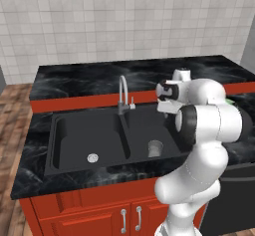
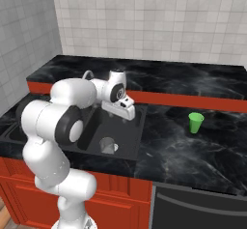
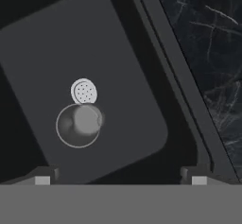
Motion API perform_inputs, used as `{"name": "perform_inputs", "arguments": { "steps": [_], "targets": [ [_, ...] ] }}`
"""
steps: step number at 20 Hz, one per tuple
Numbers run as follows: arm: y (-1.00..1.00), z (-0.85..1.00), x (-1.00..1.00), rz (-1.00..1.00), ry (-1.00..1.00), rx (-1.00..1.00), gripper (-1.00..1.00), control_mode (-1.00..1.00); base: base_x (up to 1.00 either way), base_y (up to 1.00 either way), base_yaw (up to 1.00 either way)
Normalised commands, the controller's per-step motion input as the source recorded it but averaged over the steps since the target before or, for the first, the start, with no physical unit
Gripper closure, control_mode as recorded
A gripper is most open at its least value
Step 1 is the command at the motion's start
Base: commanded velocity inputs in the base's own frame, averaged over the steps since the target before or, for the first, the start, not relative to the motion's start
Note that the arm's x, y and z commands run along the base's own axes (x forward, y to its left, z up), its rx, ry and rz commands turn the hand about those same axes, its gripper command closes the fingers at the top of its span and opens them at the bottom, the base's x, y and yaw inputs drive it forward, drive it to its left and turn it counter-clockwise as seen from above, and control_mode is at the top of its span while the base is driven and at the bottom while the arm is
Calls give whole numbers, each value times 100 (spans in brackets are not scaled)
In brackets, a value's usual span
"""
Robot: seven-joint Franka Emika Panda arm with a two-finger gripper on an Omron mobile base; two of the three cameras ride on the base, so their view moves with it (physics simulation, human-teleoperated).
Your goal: Move any existing items from the left basin to the right basin for drying. Then move the cup from the counter to the left basin of the sink for washing.
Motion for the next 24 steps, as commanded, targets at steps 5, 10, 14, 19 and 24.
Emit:
{"name": "perform_inputs", "arguments": {
  "steps": [5,10,14,19,24],
  "targets": [
    [-23,38,0,0,-6,-3,-100,-100,0,0,0],
    [-27,34,0,0,-6,-3,-100,-100,0,0,0],
    [-29,31,0,0,-7,-2,-100,-100,0,0,0],
    [-32,27,0,0,-5,-1,-100,-100,0,0,0],
    [-33,22,0,0,-3,-1,-100,-100,0,0,0]
  ]
}}
